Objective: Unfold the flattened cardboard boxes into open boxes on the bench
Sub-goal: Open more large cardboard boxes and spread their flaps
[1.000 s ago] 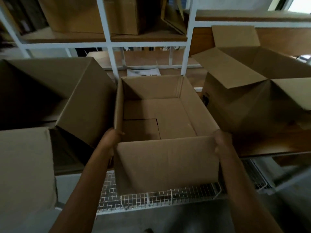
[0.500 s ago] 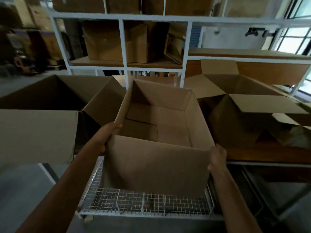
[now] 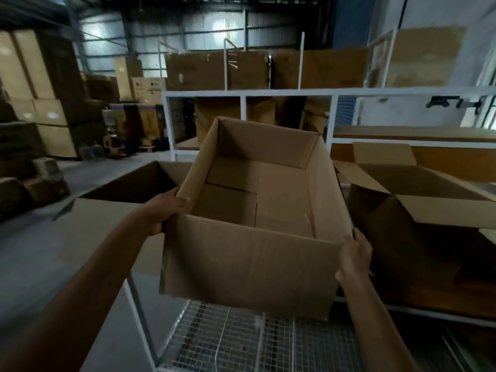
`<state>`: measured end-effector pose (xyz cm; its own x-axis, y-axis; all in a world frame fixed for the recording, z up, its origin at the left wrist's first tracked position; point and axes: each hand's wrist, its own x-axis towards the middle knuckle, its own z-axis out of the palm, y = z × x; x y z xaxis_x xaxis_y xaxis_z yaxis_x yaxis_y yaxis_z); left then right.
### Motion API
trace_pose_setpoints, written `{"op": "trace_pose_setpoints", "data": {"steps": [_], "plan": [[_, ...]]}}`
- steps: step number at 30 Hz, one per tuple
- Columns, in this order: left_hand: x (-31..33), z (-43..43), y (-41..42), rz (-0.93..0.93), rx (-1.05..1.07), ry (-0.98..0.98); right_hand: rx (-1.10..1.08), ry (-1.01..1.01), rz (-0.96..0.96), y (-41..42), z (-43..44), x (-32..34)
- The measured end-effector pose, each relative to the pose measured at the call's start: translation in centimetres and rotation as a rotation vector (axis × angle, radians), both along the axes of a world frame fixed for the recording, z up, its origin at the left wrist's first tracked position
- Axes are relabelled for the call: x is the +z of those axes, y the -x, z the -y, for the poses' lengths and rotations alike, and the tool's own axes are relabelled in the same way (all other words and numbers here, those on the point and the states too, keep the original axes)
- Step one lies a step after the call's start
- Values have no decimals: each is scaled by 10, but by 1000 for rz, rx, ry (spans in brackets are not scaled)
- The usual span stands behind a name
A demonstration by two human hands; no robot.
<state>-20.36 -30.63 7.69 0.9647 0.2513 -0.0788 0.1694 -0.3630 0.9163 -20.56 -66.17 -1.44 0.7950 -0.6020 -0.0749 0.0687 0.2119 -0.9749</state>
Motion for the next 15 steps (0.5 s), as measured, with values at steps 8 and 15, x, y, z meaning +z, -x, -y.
{"op": "trace_pose_setpoints", "data": {"steps": [8, 15], "plan": [[57, -83, -12, 193, 111, -42, -9, 74, 66, -28, -82, 55], [83, -180, -30, 316, 123, 140, -10, 130, 96, -50, -176, 100]]}}
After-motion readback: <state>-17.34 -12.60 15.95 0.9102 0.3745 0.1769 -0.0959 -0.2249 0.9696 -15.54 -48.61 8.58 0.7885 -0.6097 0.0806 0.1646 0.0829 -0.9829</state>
